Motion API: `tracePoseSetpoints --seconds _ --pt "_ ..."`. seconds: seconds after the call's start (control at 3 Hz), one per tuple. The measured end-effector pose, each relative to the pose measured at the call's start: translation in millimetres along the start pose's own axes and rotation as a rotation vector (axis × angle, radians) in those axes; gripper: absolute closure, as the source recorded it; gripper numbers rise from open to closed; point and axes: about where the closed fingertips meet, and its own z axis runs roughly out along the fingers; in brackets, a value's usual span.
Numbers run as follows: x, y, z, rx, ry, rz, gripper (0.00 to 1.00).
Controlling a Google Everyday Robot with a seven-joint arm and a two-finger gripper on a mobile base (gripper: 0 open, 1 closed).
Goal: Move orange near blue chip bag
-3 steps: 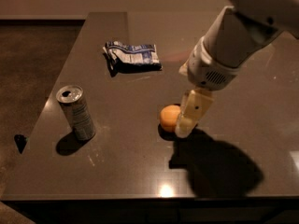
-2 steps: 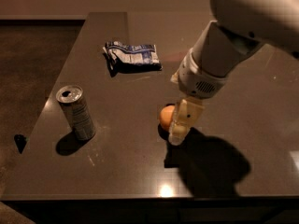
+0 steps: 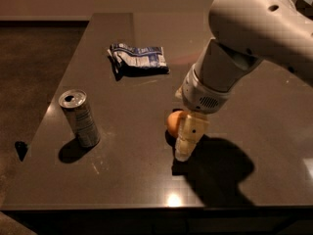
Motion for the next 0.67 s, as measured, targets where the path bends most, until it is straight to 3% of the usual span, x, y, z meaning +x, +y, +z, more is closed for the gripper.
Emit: tracePoseSetpoints --seconds 0.67 --pt "-2.8 3.4 7.8 -0.054 -0.017 0.01 0.42"
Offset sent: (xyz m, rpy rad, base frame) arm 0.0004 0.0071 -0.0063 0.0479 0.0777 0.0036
